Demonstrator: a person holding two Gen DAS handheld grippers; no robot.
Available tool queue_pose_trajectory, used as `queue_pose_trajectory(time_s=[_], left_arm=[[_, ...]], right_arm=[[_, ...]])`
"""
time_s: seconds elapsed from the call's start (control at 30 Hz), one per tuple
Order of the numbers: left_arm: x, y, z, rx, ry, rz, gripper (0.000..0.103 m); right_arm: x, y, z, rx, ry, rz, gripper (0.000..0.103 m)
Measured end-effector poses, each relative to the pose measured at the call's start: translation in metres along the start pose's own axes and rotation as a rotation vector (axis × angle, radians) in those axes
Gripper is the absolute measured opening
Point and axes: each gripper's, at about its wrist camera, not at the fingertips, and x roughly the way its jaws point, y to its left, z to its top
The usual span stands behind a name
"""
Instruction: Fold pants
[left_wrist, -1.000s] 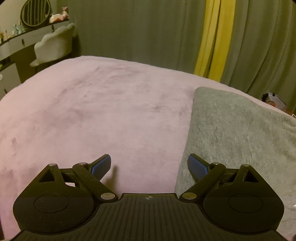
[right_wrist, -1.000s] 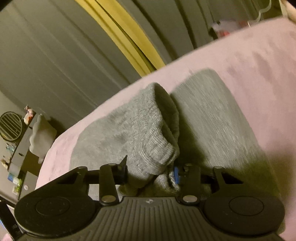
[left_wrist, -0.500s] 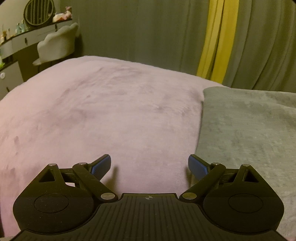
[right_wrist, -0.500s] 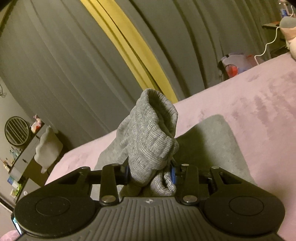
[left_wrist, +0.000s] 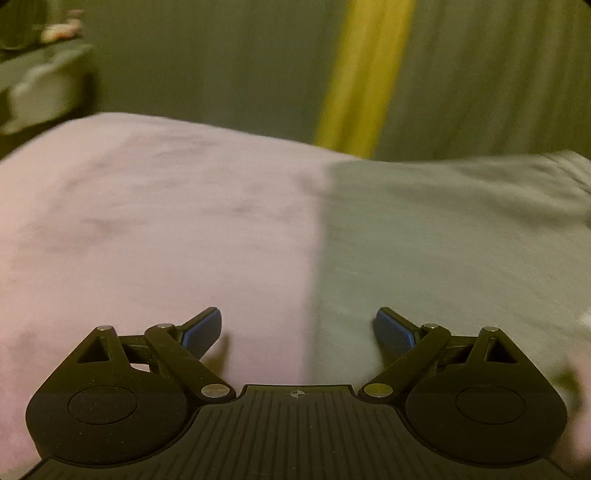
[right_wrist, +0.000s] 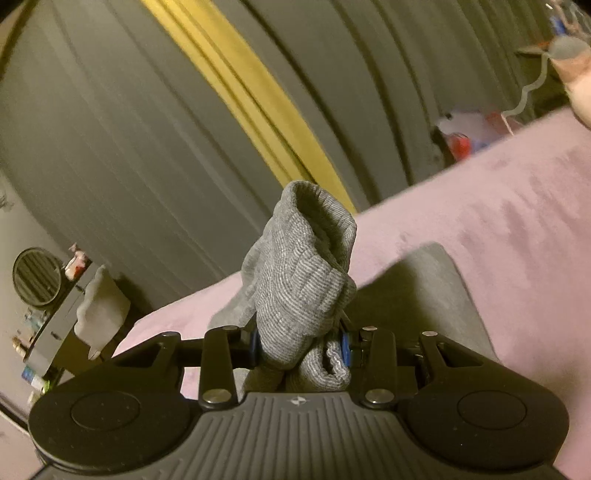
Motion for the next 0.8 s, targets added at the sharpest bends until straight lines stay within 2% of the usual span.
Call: queue_pose_trajectory(time_s=[0.07, 0.1, 0.17, 0.23, 0.3, 0.4, 0.53, 0.57, 0.63, 0.7, 0.8], left_arm=[[-0.011, -0.014, -0.011, 0.072, 0.010, -0.089, 0.097], [-0.013, -0.022, -0.016, 0.120, 0.021, -0.103, 0.097], [-0.011, -0.039, -0.022, 0.226, 0.040, -0.104, 0.097], [-0.001, -0.051, -0.027, 0.275, 0.055, -0.057, 0.098], [0.010, -0.056, -0.028, 0.293, 0.093, -0.017, 0.098], [0.010, -0.056, -0.028, 0.302, 0.097, -0.028, 0.098], [0.000, -0.041, -0.024, 0.245, 0.085, -0.158, 0.100], [0.001, -0.039, -0.024, 0.236, 0.089, -0.165, 0.100], [0.001, -0.041, -0.026, 0.257, 0.096, -0.188, 0.100], [-0.005, -0.047, -0.031, 0.304, 0.068, -0.211, 0.100], [0.000, -0.054, -0.038, 0.355, 0.085, -0.160, 0.101]], right_arm=[[0.001, 0.006, 0.005, -0.022, -0.010, 0.014, 0.037], [0.002, 0.007, 0.006, -0.023, -0.012, 0.016, 0.037], [0.005, 0.007, 0.008, -0.008, -0.009, 0.020, 0.037], [0.005, 0.005, 0.006, 0.009, -0.004, 0.020, 0.037], [0.002, 0.003, 0.002, 0.019, -0.004, 0.025, 0.037], [0.000, -0.003, 0.001, 0.036, 0.001, 0.013, 0.037], [-0.002, -0.004, 0.007, 0.060, -0.008, 0.012, 0.037], [-0.003, -0.002, 0.008, 0.057, -0.010, 0.016, 0.037], [-0.004, 0.001, 0.007, 0.052, -0.012, 0.027, 0.037], [-0.005, 0.001, 0.006, 0.043, -0.020, 0.027, 0.037], [-0.005, -0.001, 0.005, 0.049, -0.014, 0.022, 0.037]])
